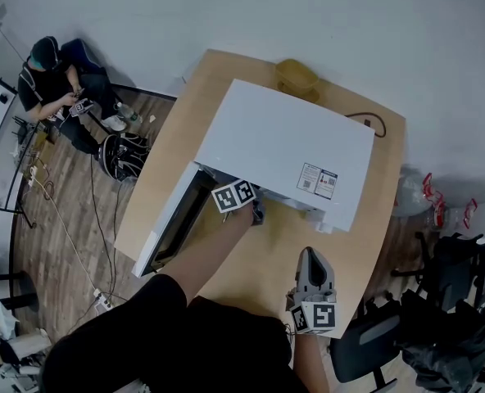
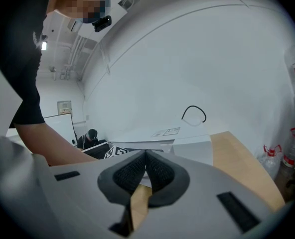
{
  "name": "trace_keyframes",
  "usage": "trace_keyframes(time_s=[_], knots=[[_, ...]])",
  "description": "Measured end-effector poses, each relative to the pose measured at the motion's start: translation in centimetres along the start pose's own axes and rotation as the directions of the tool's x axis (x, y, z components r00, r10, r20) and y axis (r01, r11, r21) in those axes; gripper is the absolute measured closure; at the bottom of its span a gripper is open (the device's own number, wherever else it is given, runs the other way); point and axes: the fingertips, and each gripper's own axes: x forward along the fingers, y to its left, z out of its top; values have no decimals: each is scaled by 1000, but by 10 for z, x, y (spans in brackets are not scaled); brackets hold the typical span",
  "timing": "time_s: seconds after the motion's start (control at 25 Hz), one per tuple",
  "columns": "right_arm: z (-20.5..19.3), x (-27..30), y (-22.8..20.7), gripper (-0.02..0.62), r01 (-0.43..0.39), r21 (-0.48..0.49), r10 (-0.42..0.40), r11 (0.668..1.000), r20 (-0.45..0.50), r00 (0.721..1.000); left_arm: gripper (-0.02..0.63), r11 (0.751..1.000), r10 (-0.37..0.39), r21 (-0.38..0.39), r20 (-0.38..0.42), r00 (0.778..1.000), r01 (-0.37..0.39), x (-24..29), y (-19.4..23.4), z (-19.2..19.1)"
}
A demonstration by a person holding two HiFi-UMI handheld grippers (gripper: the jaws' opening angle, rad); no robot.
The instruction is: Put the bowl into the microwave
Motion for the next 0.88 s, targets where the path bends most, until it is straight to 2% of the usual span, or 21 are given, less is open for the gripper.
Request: trace_keyframes(time_s=[0.16,0.28,0.6,0.76,0.88], knots=[[-1,2,17,535,-96,-6,96,995,5,995,341,999,32,39,12,999,-33,-1,2,2],[-3,3,27,535,-130,-1,130,992,-2,992,330,995,60,80,35,998,-63,-5,6,7],[-14,7,35,535,-162,23,163,987,-47,986,295,992,-50,118,33,998,46,-6,-3,9],[-13,7,39,535,-193,30,194,981,-55,979,266,971,-66,229,-5,998,66,-7,-5,2],[-16,7,37,535,-167,5,167,986,-77,983,256,961,-45,274,-9,999,46,-8,-2,2]])
